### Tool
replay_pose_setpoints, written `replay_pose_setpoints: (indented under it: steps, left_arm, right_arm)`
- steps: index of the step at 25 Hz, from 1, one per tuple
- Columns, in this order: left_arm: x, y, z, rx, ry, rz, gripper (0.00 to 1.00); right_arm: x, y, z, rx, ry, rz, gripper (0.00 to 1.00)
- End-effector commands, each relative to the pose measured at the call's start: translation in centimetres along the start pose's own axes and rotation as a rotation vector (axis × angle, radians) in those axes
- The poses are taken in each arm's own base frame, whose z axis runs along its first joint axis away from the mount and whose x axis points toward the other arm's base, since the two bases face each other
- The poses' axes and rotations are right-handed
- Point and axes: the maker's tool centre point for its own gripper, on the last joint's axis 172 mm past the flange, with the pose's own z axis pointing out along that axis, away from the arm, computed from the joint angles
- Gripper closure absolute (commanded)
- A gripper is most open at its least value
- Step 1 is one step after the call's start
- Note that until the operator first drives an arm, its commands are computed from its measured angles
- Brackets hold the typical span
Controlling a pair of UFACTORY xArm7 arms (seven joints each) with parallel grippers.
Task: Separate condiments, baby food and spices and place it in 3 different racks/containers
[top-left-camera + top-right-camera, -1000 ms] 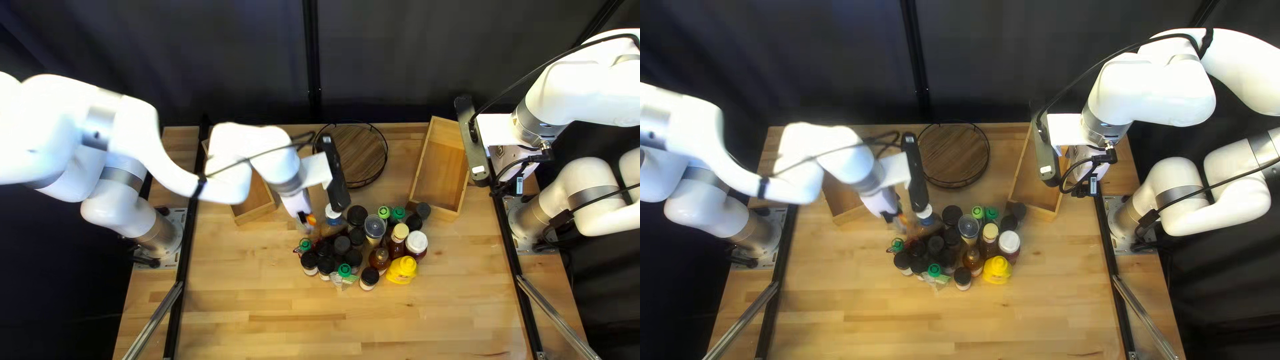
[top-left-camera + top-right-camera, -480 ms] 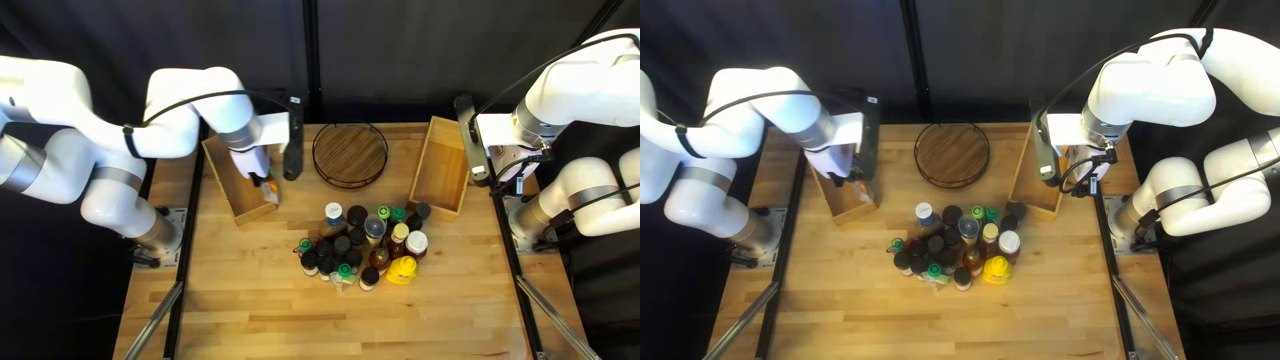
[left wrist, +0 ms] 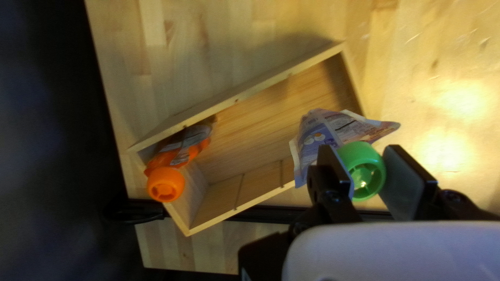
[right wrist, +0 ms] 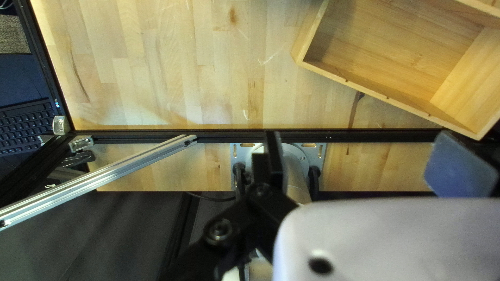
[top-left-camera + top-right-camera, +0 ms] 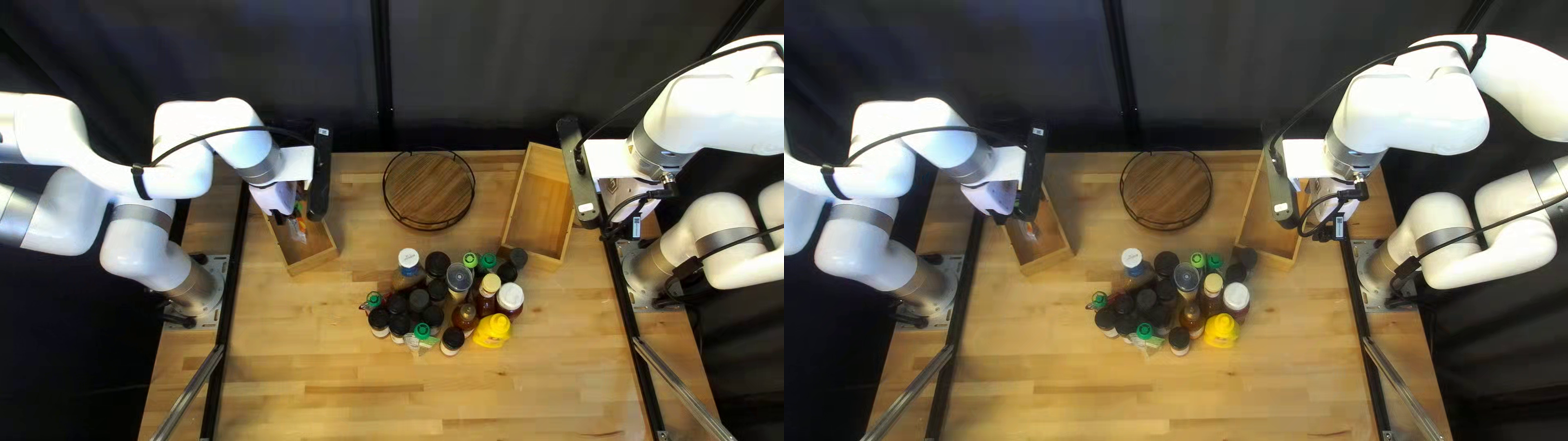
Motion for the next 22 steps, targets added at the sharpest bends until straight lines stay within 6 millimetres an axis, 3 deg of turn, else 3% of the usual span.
replay_pose_setpoints:
  steps: [1, 5, 12, 13, 14, 15, 18, 21, 22]
  left_arm:
    - [-1.9, -1.9, 1.6, 0.019, -0.026, -0.024, 1.0]
    - [-3.6, -4.6, 3.8, 0.018, -0.046, -0.059, 1.0]
    - [-4.6, -7.3, 5.5, 0.032, -0.055, -0.104, 0.95]
    - [-4.5, -7.4, 5.6, 0.036, -0.058, -0.108, 0.51]
    - [-4.4, -7.5, 5.5, 0.042, -0.063, -0.113, 0.29]
    - [-4.3, -7.5, 5.5, 0.047, -0.067, -0.117, 0.0]
    - [-3.7, -7.0, 4.7, 0.059, -0.07, -0.131, 0.0]
    - [-2.2, -5.1, 3.2, 0.051, -0.067, -0.13, 0.0]
    - [-0.9, -3.7, 2.4, 0.038, -0.065, -0.123, 0.0]
  right_arm:
    - [0.0, 0.0, 0.0, 0.0, 0.0, 0.0, 0.0]
    - [0.0, 0.0, 0.0, 0.0, 0.0, 0.0, 0.0]
    - [0.0, 0.0, 0.0, 0.0, 0.0, 0.0, 0.0]
    - [0.0, 0.0, 0.0, 0.0, 0.0, 0.0, 0.0]
    - [0.0, 0.0, 0.0, 0.0, 0.0, 0.0, 0.0]
    - [0.0, 0.0, 0.0, 0.0, 0.0, 0.0, 0.0]
    - [0.0, 0.0, 0.0, 0.0, 0.0, 0.0, 0.0]
    - [0.0, 0.0, 0.0, 0.0, 0.0, 0.0, 0.0]
    - [0.0, 0.0, 0.0, 0.0, 0.0, 0.0, 0.0]
